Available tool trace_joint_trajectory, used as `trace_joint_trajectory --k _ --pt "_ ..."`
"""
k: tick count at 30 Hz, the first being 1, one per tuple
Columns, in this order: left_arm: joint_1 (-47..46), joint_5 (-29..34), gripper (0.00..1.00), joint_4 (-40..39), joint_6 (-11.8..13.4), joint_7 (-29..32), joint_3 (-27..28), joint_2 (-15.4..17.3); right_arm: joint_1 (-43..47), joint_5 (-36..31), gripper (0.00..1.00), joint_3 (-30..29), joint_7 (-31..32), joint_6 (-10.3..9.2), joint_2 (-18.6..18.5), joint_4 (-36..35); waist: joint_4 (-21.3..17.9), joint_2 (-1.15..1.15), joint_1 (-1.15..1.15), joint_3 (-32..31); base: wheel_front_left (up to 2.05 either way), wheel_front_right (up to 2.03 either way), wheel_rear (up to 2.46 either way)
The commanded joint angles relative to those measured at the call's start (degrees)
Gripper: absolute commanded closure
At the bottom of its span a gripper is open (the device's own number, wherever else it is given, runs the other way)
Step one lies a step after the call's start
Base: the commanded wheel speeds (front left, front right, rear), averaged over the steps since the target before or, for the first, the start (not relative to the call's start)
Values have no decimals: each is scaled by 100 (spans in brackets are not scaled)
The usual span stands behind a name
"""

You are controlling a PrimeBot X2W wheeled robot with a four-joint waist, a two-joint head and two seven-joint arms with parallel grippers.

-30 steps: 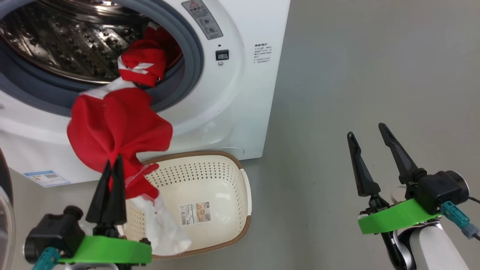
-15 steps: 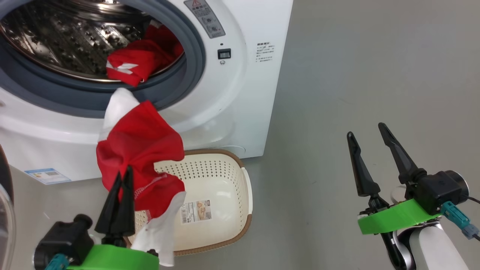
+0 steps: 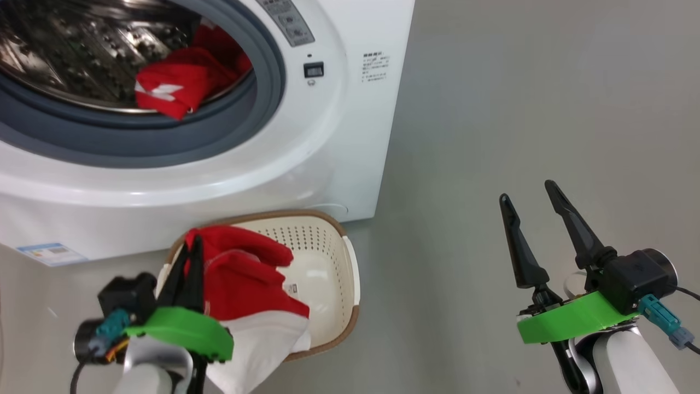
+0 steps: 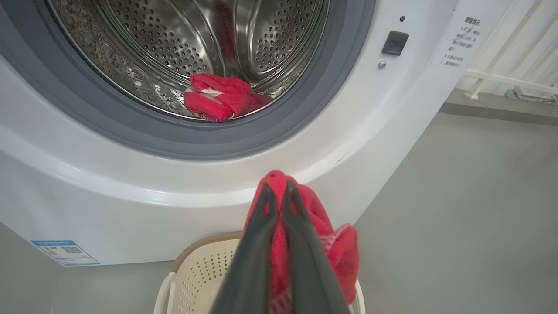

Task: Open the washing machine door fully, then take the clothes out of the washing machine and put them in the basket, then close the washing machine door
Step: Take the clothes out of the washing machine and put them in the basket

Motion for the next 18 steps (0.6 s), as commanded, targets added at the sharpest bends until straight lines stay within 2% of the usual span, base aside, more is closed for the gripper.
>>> trace_joint_trajectory --k 1,18 --pt "-292 -53 100 15 -52 -69 187 66 -84 10 0 144 -36 28 -9 -155 -31 0 0 222 0 0 0" --pt "-2171 -249 100 3310 -564 -59 119 30 -523 -2 0 354 -36 28 -9 -184 -260 0 0 1218 0 0 0"
